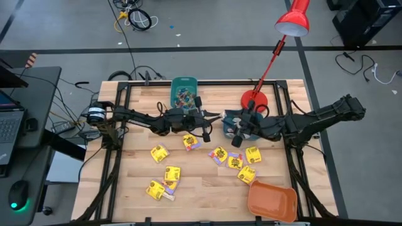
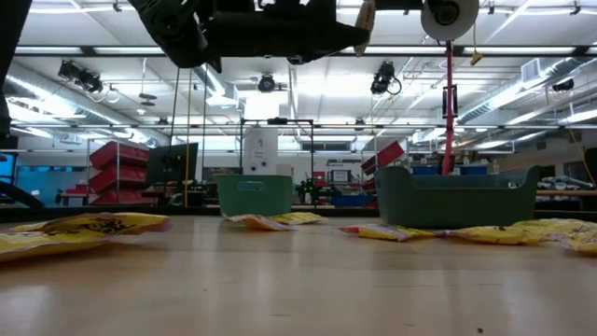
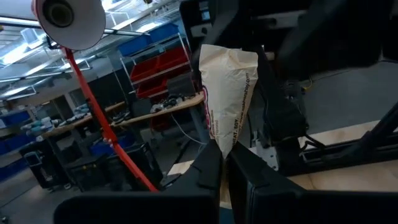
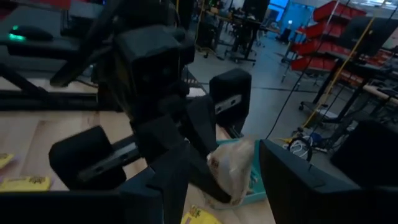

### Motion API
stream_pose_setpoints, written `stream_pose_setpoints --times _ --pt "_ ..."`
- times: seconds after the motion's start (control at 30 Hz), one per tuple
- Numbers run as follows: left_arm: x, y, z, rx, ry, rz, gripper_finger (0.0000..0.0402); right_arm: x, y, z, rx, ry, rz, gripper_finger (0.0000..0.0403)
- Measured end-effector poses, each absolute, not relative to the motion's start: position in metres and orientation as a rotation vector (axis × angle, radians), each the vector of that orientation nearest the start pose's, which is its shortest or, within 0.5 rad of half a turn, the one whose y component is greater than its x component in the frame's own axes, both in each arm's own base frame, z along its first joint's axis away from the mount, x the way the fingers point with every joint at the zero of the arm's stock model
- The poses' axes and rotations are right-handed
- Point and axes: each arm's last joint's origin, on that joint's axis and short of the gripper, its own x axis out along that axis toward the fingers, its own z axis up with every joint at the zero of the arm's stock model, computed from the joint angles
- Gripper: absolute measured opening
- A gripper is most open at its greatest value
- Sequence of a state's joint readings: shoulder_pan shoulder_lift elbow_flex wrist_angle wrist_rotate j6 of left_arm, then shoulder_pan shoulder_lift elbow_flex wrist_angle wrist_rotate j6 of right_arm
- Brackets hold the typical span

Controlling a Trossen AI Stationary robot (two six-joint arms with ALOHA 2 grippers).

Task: Sort candy
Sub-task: Put the white chocolate bar into the blue bin

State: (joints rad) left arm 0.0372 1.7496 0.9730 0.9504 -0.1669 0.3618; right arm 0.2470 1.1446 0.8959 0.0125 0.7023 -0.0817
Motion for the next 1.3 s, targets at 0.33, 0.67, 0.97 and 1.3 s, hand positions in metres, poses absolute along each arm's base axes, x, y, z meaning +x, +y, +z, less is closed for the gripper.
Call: stream_pose_setpoints --times 0.33,0.67,0.97,1.3 --pt "0.378 0.019 0.251 0.348 -0.135 0.232 0.0014 0.248 0.040 0.321 -0.183 0.224 -0.460 0.0113" --pt "0.378 0.019 0.251 0.348 -0.132 0.236 0.0034 0.248 0.039 0.322 -0.203 0.229 -0.470 0.0007" --pt "0.379 0.019 0.246 0.294 -0.090 0.229 0.0118 0.246 0.041 0.322 -0.208 0.227 -0.521 0.0000" --pt "0.378 0.023 0.222 0.314 0.174 0.320 0.0184 0.231 0.042 0.314 -0.134 0.291 -0.669 0.0000"
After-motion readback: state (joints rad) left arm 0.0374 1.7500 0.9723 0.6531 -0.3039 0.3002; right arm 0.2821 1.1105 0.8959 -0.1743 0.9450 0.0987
